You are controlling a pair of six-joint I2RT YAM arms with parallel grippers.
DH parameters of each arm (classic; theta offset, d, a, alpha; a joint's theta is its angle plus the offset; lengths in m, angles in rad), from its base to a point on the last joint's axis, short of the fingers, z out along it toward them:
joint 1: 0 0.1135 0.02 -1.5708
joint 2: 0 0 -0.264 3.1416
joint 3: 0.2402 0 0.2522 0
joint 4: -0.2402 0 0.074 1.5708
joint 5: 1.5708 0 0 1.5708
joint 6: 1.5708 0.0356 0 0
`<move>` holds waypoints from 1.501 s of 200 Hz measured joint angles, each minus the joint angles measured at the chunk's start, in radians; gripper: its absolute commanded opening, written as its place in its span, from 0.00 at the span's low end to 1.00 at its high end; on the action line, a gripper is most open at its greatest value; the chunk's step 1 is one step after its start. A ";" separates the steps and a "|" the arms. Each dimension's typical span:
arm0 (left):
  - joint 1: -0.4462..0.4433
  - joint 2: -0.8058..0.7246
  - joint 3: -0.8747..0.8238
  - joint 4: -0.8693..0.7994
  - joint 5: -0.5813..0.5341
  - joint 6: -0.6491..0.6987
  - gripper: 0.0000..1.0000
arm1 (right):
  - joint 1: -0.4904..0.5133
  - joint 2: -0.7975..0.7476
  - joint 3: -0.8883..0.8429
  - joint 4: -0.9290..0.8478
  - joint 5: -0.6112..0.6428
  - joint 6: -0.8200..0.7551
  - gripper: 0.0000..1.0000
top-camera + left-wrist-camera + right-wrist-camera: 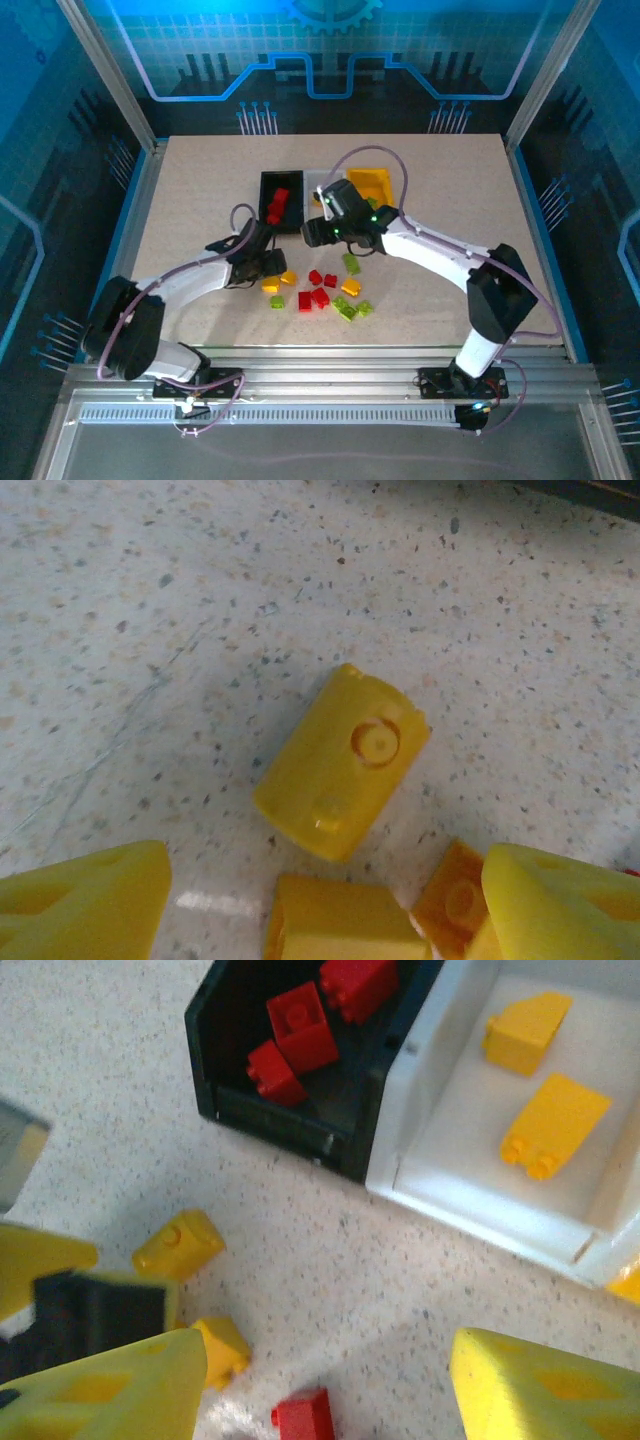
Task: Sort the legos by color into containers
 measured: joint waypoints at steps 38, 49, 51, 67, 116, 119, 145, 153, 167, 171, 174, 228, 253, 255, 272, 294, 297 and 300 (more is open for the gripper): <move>0.000 0.134 0.072 0.037 -0.035 0.035 0.67 | 0.006 -0.097 -0.095 0.019 0.010 0.016 0.66; 0.000 0.158 0.079 0.039 -0.046 0.043 0.62 | 0.006 -0.115 -0.106 0.021 0.016 0.018 0.66; 0.000 0.161 0.079 0.040 -0.048 0.047 0.62 | 0.006 -0.119 -0.109 0.022 0.016 0.018 0.66; -0.002 0.183 0.079 0.039 -0.055 0.049 0.55 | 0.006 -0.139 -0.121 0.027 0.027 0.019 0.66; -0.035 0.188 0.079 0.035 -0.080 0.068 0.39 | 0.003 -0.154 -0.134 0.029 0.050 0.024 0.65; -0.037 0.187 0.079 0.034 -0.080 0.068 0.38 | 0.003 -0.154 -0.135 0.029 0.052 0.025 0.65; -0.041 0.158 0.079 0.024 -0.080 0.068 0.36 | -0.003 -0.164 -0.145 0.032 0.063 0.027 0.65; -0.043 0.140 0.082 0.016 -0.080 0.068 0.36 | -0.003 -0.169 -0.148 0.032 0.066 0.028 0.65; -0.045 0.113 0.097 -0.005 -0.080 0.068 0.36 | -0.009 -0.187 -0.159 0.035 0.072 0.034 0.65; -0.048 0.104 0.106 -0.013 -0.080 0.068 0.36 | -0.010 -0.192 -0.163 0.035 0.072 0.035 0.65; -0.050 0.098 0.114 -0.018 -0.080 0.068 0.36 | -0.011 -0.198 -0.166 0.035 0.076 0.037 0.65; -0.137 0.129 0.427 -0.059 -0.074 0.075 0.36 | -0.060 -0.326 -0.265 0.034 0.102 0.058 0.65; -0.144 0.256 0.621 -0.055 -0.067 0.080 0.36 | -0.082 -0.377 -0.310 0.027 0.113 0.068 0.65; -0.144 0.270 0.637 -0.054 -0.068 0.080 0.36 | -0.083 -0.380 -0.312 0.025 0.114 0.068 0.65; -0.144 0.378 0.757 -0.064 -0.070 0.097 0.36 | -0.089 -0.405 -0.335 0.011 0.117 0.071 0.65; -0.141 0.519 0.892 -0.083 -0.082 0.110 0.36 | -0.095 -0.432 -0.357 -0.008 0.117 0.073 0.65; -0.140 0.535 0.904 -0.087 -0.083 0.111 0.37 | -0.095 -0.436 -0.359 -0.011 0.117 0.074 0.65; -0.140 0.548 0.916 -0.089 -0.084 0.113 0.37 | -0.095 -0.440 -0.362 -0.014 0.117 0.076 0.65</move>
